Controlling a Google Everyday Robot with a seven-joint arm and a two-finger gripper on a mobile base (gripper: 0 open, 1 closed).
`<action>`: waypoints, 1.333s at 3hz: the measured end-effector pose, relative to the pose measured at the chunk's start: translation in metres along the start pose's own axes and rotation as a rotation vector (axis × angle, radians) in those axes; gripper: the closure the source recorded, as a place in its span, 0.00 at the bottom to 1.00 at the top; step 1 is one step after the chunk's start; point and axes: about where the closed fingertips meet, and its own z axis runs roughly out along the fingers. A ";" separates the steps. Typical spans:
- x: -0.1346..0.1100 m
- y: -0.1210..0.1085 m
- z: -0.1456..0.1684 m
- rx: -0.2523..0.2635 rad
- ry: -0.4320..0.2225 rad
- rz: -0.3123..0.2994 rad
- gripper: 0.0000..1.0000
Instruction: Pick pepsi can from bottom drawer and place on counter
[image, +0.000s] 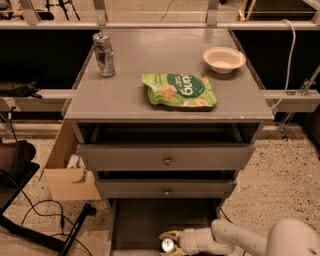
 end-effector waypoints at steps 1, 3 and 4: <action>-0.054 0.033 -0.054 0.007 -0.010 -0.024 1.00; -0.219 0.136 -0.166 -0.128 -0.078 0.086 1.00; -0.295 0.135 -0.213 -0.105 -0.063 0.109 1.00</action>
Offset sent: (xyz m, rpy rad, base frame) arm -0.1102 -0.1120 0.3428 0.0417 0.0375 0.1351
